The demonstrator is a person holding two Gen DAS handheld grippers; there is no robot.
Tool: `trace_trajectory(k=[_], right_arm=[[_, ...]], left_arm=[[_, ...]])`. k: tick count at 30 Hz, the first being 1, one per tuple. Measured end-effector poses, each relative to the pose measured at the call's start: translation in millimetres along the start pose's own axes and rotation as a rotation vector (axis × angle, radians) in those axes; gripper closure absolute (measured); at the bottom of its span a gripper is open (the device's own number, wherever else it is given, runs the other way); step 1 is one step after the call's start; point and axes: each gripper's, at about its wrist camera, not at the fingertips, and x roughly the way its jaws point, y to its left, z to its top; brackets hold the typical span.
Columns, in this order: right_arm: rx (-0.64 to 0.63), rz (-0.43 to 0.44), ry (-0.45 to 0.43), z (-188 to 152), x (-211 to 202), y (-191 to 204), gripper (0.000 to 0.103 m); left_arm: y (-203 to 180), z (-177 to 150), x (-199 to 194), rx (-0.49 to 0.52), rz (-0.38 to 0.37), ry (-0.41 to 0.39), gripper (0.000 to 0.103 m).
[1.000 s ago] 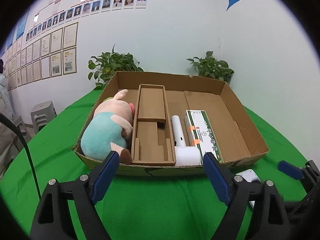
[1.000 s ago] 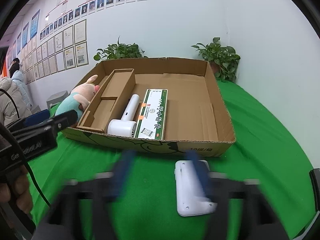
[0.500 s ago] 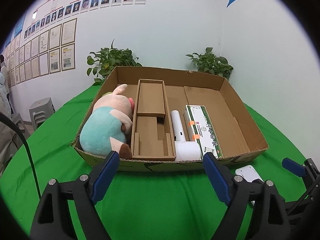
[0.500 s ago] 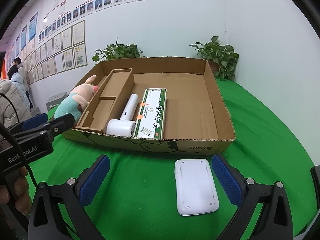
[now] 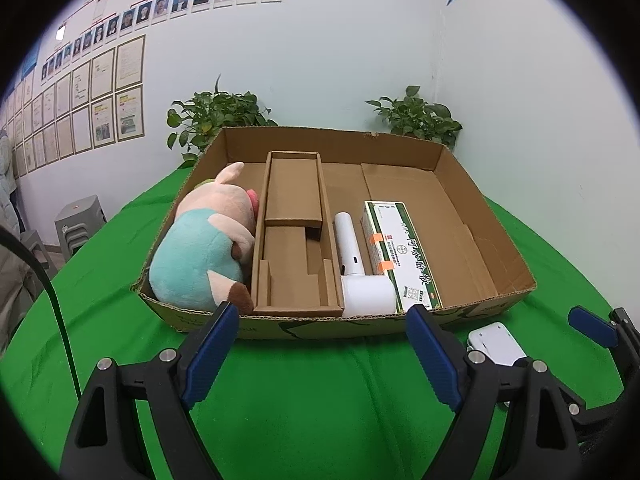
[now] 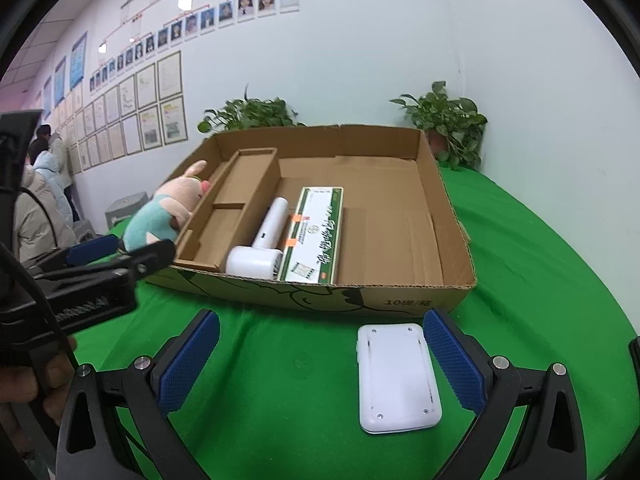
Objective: Organize objects
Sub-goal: 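Withdraw the left gripper and move it toward the white rectangular device, then grasp the white rectangular device with the left gripper and lift it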
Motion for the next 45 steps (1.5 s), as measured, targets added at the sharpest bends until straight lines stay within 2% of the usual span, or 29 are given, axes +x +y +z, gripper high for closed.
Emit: trace_trajectory(k=[5,7,9,13,17,21,24,26,28,31,34,37,39,43,45], right_arm=[[-0.006,0.058,-0.006,-5,-6,-3,0.0],[-0.002,0.119,0.016,-14,-9,-10,0.0],[-0.029,0.144,0.066,-29,-11,-18,0.0],[-0.023,0.105,0.179,-55,-6,-46,0.0],[0.042,0.052,0.242,-62,5,-75,0.001],[0.055,0.06,0.301,-59,28,-80,0.002],[0.054,0.067,0.356,-55,52,-77,0.014],[0.032,0.048,0.385,-54,65,-73,0.036],[-0.011,0.017,0.392,-52,73,-66,0.037],[-0.011,0.035,0.39,-54,71,-60,0.037],[-0.015,0.063,0.397,-62,57,-53,0.037],[0.024,0.114,0.418,-73,34,-47,0.037],[0.044,0.138,0.427,-82,19,-44,0.036],[0.096,0.118,0.416,-91,1,-53,0.014],[0.082,0.109,0.394,-91,-5,-58,0.013]], left_arm=[[0,-1,9,-0.034,-0.107,0.066,0.018],[0,-2,15,-0.037,-0.153,0.105,0.018],[-2,-7,22,-0.044,-0.218,0.163,0.018],[-10,-19,38,-0.057,-0.29,0.261,0.018],[-25,-31,50,-0.058,-0.36,0.357,0.019],[-24,-35,53,-0.078,-0.358,0.383,0.02],[-13,-34,50,-0.111,-0.359,0.377,0.02],[-6,-32,47,-0.12,-0.361,0.37,0.02],[-3,-31,43,-0.119,-0.365,0.364,0.02],[-4,-28,41,-0.116,-0.4,0.362,0.02],[-10,-25,48,-0.124,-0.471,0.388,0.02],[-19,-27,59,-0.155,-0.569,0.449,0.02],[-30,-31,66,-0.193,-0.665,0.495,0.021],[-43,-40,84,-0.278,-0.835,0.605,0.023],[-51,-47,93,-0.295,-0.865,0.659,0.027]])
